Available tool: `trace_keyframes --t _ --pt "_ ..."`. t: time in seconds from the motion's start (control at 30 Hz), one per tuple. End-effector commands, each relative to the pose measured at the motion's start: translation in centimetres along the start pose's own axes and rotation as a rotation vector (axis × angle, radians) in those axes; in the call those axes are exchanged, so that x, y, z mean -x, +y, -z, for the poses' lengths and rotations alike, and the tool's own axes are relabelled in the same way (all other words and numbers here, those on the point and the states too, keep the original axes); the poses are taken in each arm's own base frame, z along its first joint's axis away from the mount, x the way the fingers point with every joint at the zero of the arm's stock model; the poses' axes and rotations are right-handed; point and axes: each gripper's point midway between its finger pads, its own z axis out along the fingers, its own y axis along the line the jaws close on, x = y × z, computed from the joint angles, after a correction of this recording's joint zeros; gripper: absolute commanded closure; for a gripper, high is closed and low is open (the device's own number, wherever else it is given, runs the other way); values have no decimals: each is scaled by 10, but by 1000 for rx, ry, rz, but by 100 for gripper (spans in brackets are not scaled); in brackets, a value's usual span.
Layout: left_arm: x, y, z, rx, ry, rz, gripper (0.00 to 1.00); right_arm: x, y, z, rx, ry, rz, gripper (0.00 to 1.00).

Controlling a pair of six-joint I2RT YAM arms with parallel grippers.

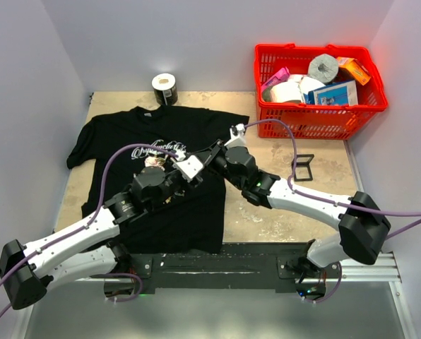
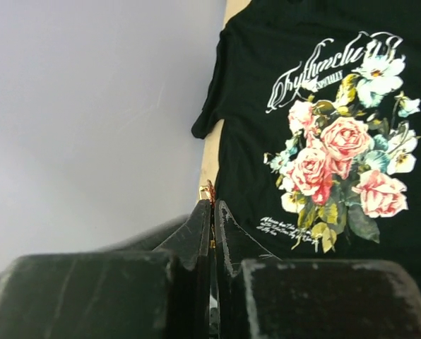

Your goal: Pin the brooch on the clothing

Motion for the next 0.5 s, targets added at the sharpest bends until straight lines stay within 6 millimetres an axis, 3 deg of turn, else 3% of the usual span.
trace_keyframes --t 0.0,0.13,0.17,0.23,0.27,0.3,0.47 --pt "32 6 3 -1 -90 75 19 19 -3 5 -1 -77 27 100" --pt "44 8 5 -59 -128 138 2 30 -3 12 51 -108 87 100" --pt "47 19 6 -45 -145 178 1 33 -4 14 60 -114 110 100" --pt "55 20 9 -105 -186 225 1 42 -7 22 74 -133 175 100" --pt "54 34 10 -79 -199 270 1 42 -13 25 71 -131 196 100" --pt "56 38 10 -91 -209 275 1 50 -8 33 97 -145 212 100" --pt "58 38 8 -242 -233 428 1 57 -2 58 204 -145 341 100"
